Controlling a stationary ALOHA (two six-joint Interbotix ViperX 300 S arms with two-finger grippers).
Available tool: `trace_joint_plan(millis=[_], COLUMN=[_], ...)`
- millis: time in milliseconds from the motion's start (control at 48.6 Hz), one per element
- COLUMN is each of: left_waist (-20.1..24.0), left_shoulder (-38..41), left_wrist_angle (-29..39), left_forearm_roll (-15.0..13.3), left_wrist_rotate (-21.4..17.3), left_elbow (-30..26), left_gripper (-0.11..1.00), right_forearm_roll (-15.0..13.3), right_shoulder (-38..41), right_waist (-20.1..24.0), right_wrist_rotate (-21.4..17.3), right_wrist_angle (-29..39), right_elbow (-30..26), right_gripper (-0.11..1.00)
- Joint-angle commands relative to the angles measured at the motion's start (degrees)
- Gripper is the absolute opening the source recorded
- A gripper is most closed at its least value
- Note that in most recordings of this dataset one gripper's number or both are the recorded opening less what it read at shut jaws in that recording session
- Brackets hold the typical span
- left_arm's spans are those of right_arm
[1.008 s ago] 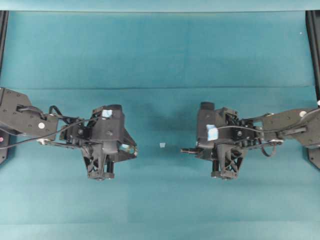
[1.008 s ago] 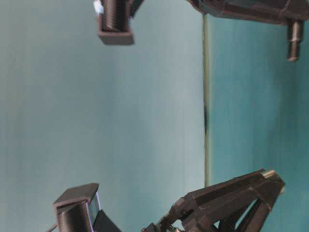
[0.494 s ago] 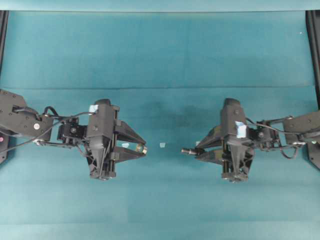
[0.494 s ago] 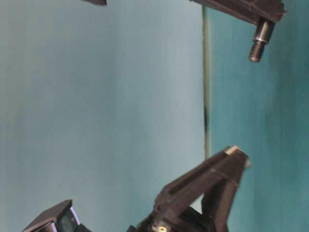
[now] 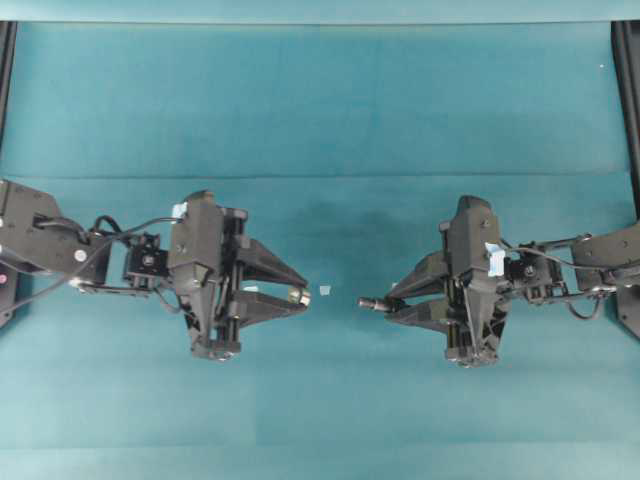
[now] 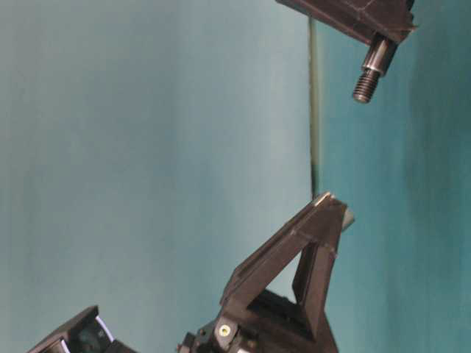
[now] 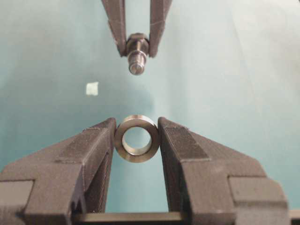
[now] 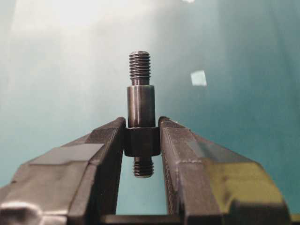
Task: Insert the washer onto the shaft with both hands.
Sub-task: 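Lift both parts and rotate them to face each other, then bring the washer toward the shaft tip, aligning the hole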
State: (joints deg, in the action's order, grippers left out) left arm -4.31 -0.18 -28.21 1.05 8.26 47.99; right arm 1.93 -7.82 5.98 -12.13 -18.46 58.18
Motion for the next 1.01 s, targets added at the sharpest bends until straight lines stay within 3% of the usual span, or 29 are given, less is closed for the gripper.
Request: trace_joint_plan(millis=[0, 514, 988], left_waist=[-0.09, -0.09, -0.09], left_shoulder=[0.35, 5.71, 6.86], left_wrist_angle=[-0.97, -2.46, -2.46], left_forearm_roll=[0.09, 0.09, 0.0], left_wrist_rotate=[0.0, 0.0, -0.09], left_elbow=[-1.85, -7.73, -8.44], left_gripper=[0.36, 0.36, 0.35], right_forearm_roll=[0.09, 0.09, 0.0], right_shoulder=[-0.7, -0.53, 0.18], right_waist=[0.18, 0.09, 0.35], right_wrist_rotate=[-0.62, -0.44, -0.53], right_wrist_angle=[-1.05, -2.02, -3.6], right_elbow=[-0.35, -0.62, -0.35], right_gripper=[0.0, 0.0, 0.0])
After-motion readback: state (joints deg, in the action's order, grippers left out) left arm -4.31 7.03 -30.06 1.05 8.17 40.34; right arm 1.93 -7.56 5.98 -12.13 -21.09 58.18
